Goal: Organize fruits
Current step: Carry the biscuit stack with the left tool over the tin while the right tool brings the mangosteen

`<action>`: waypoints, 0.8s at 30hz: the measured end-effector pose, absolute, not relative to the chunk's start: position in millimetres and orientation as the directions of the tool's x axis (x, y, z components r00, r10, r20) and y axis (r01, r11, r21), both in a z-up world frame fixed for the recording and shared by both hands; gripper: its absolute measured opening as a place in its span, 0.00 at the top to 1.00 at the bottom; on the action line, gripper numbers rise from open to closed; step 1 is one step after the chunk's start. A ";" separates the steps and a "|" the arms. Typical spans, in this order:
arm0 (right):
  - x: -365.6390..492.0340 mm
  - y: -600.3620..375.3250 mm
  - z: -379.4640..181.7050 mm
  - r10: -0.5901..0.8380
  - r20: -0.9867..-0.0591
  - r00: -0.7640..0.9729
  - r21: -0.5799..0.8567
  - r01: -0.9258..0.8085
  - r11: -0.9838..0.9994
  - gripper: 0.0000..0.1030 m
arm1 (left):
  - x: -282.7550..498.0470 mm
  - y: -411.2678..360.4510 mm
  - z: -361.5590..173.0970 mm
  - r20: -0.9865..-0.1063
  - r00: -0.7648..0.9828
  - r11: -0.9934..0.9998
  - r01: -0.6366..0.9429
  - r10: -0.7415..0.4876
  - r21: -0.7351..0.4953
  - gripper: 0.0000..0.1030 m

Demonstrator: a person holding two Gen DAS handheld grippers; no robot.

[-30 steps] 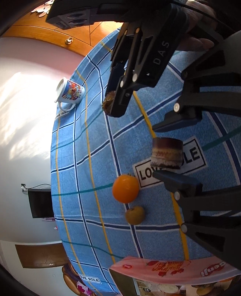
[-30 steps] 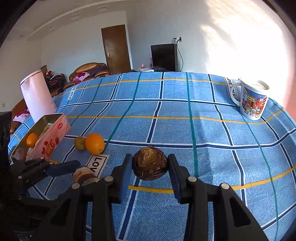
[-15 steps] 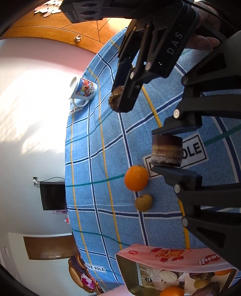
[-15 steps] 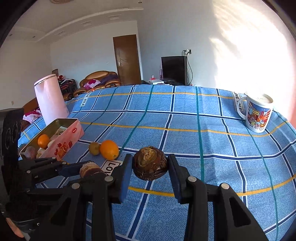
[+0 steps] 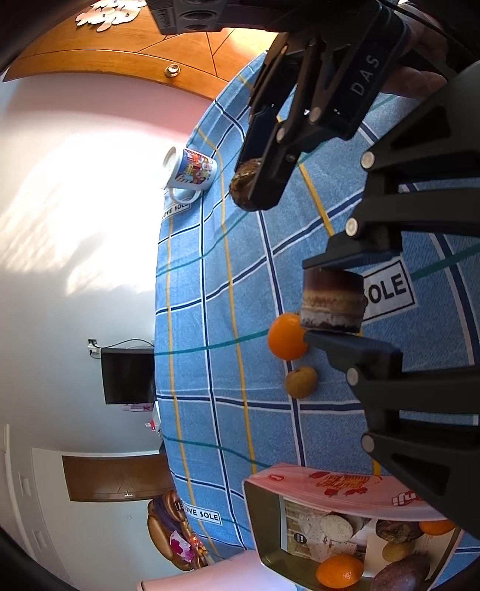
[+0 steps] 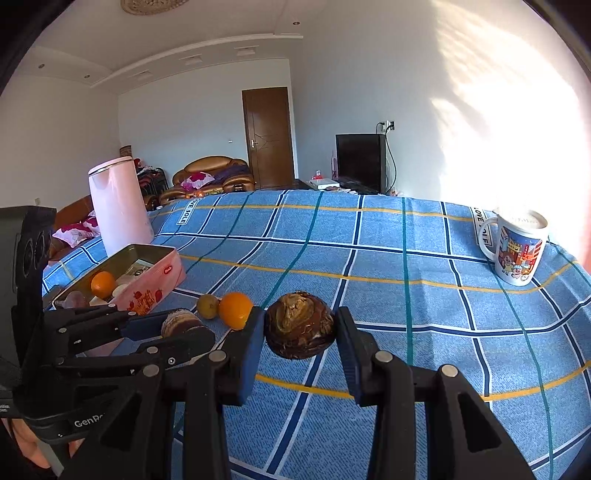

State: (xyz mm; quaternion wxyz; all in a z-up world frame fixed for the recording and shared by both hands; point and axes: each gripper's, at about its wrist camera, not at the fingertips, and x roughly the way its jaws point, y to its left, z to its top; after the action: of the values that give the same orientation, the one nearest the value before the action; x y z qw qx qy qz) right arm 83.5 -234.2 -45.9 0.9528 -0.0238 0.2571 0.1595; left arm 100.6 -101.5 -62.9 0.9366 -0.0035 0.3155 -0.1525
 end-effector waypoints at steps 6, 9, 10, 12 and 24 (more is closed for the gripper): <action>77.0 -233.5 -43.5 0.304 -0.467 0.830 0.028 -0.330 0.944 0.61 | 96.1 -99.5 -60.1 -0.568 0.776 0.958 0.272 -0.274 -0.091 0.68; 73.3 -233.0 -42.0 0.308 -0.451 0.837 0.022 -0.335 0.942 0.61 | 94.7 -99.3 -59.1 -0.560 0.784 0.959 0.269 -0.269 -0.084 0.68; 72.5 -232.8 -41.8 0.310 -0.447 0.839 0.020 -0.338 0.941 0.61 | 94.1 -99.4 -58.8 -0.557 0.787 0.960 0.267 -0.266 -0.082 0.68; 71.0 -232.3 -41.4 0.313 -0.440 0.842 0.016 -0.341 0.940 0.61 | 92.6 -99.5 -58.2 -0.552 0.791 0.961 0.267 -0.265 -0.079 0.68; 62.5 -233.8 -39.0 0.323 -0.400 0.858 0.010 -0.348 0.938 0.61 | 85.3 -100.9 -54.0 -0.518 0.819 0.965 0.258 -0.248 -0.053 0.68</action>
State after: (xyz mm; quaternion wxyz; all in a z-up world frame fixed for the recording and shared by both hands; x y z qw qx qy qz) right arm 62.5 -233.8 -39.0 0.9634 -0.0312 0.2018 0.1739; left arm 85.3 -100.9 -54.0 0.9535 0.0098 0.2704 -0.1327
